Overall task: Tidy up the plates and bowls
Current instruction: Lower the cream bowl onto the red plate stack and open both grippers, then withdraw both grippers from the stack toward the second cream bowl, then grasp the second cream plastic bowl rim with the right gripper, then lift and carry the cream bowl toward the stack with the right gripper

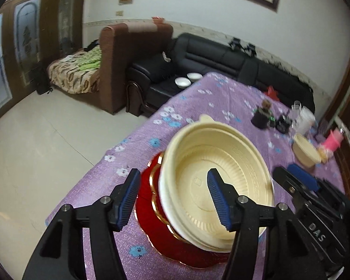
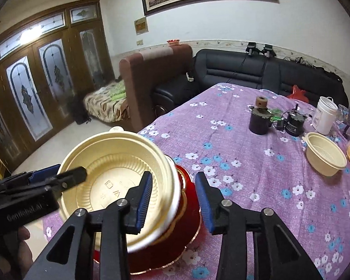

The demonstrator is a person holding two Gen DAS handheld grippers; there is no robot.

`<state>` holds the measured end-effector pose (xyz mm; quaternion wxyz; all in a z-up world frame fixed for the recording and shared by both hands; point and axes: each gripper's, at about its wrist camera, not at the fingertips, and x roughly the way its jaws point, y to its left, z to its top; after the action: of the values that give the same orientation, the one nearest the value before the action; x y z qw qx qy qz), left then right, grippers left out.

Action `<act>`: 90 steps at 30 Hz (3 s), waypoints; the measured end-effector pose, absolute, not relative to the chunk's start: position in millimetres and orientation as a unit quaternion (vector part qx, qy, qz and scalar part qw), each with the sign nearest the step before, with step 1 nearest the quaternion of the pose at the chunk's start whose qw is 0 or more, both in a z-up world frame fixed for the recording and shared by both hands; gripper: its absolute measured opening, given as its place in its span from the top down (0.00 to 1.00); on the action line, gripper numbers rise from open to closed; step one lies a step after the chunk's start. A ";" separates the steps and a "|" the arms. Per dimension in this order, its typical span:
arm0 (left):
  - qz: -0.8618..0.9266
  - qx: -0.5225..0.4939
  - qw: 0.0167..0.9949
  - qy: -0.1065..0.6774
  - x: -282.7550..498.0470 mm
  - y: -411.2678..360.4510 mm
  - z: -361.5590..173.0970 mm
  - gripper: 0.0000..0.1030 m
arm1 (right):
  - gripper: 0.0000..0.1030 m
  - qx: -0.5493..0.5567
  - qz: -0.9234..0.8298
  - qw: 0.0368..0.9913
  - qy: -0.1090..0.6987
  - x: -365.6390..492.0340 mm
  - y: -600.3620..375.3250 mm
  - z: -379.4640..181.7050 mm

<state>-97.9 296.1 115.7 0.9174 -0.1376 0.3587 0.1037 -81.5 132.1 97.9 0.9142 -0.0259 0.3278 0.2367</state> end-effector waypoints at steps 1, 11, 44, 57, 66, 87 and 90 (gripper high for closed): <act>0.111 -0.149 0.916 0.355 -97.9 301.7 115.5 0.42 | 0.59 -0.024 0.236 0.915 0.326 -83.5 129.8 99.4; 0.121 -0.191 0.897 0.380 -93.2 318.5 102.0 0.42 | 0.58 -0.011 0.233 0.917 0.323 -100.5 103.8 102.5; 0.081 0.045 0.940 0.327 -130.3 118.9 122.3 0.11 | 0.41 0.084 0.173 0.923 0.334 -116.6 -28.0 83.7; -0.026 0.056 0.928 0.367 -107.1 57.2 101.9 0.11 | 0.39 0.111 0.080 0.929 0.344 -104.4 -113.6 82.5; -0.076 0.037 0.909 0.407 -106.3 42.7 71.7 0.11 | 0.39 0.139 -0.005 0.918 0.371 -39.0 -184.3 85.7; -0.070 -0.008 0.881 0.468 -86.4 76.1 50.3 0.11 | 0.89 0.368 0.050 0.808 0.457 90.2 -214.2 10.4; -0.079 -0.016 0.877 0.473 -83.8 72.9 47.4 0.12 | 0.89 0.358 0.065 0.809 0.462 63.0 -217.1 15.4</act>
<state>-83.8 72.9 47.4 0.8775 -0.0157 0.4729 -0.0787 63.0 -217.1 15.4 0.8088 0.3585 0.4617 0.0649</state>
